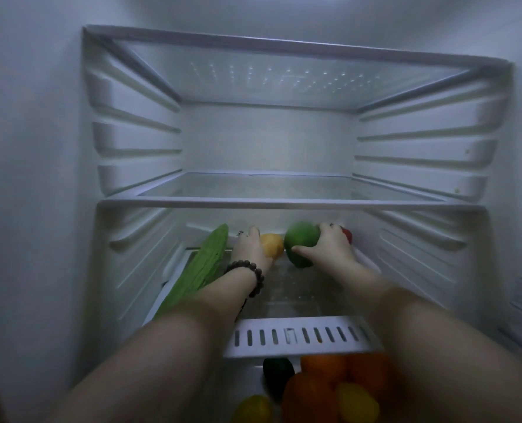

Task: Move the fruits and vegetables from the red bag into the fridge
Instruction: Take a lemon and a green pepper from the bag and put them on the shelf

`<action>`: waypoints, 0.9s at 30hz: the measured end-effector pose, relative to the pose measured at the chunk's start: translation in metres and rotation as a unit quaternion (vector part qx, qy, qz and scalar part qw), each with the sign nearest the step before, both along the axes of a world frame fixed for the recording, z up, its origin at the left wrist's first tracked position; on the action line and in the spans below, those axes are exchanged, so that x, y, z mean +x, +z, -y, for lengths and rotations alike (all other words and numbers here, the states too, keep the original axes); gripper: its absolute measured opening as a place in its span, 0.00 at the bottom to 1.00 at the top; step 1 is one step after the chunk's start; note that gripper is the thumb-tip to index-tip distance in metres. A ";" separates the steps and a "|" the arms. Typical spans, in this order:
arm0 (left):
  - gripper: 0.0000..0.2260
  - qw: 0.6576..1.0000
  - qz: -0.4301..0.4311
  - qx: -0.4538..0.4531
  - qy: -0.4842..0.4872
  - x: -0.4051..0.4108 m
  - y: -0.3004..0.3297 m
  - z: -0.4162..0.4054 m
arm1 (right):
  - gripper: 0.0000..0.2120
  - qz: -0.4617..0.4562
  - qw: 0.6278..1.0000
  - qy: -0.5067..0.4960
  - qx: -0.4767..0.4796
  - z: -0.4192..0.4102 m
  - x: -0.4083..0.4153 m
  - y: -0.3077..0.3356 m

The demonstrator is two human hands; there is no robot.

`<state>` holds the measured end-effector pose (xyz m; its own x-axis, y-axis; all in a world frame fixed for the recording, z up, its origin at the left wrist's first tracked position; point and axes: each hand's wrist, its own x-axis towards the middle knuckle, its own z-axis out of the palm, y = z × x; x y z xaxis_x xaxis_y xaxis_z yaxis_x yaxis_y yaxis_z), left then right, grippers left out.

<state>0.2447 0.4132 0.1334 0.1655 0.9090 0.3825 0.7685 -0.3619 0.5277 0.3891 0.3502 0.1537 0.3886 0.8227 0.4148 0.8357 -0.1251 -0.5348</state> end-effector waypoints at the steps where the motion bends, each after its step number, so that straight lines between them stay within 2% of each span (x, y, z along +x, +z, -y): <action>1: 0.22 1.000 0.007 -0.005 0.000 0.002 0.000 -0.003 | 0.32 0.004 1.000 -0.005 0.001 -0.003 0.001 0.000; 6: 0.26 0.999 0.021 -0.029 -0.009 0.006 -0.002 -0.013 | 0.31 0.013 1.000 -0.020 -0.008 -0.016 0.002 -0.001; 11: 0.42 0.998 0.000 -0.059 -0.037 -0.003 -0.003 -0.012 | 0.33 0.010 1.000 -0.018 -0.020 -0.017 0.005 -0.003; 13: 0.45 0.998 0.002 -0.052 -0.041 -0.009 -0.001 -0.007 | 0.34 0.014 0.999 -0.024 -0.016 -0.012 0.004 -0.004; 17: 0.42 0.999 -0.021 -0.007 -0.048 -0.022 0.004 0.012 | 0.34 0.042 0.999 -0.009 0.014 0.007 0.000 -0.004; 22: 0.35 0.992 -0.094 0.064 -0.054 -0.041 0.020 0.053 | 0.33 0.067 0.997 0.043 0.013 0.042 -0.014 0.007; 27: 0.33 0.985 -0.124 0.105 -0.052 -0.064 0.032 0.103 | 0.31 0.061 0.995 0.073 0.029 0.089 -0.033 0.007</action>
<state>0.1811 0.3099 0.1650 0.3655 0.7872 0.4967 0.8173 -0.5268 0.2335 0.3564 0.2615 0.1604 0.2110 0.8402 0.4996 0.9014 0.0304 -0.4318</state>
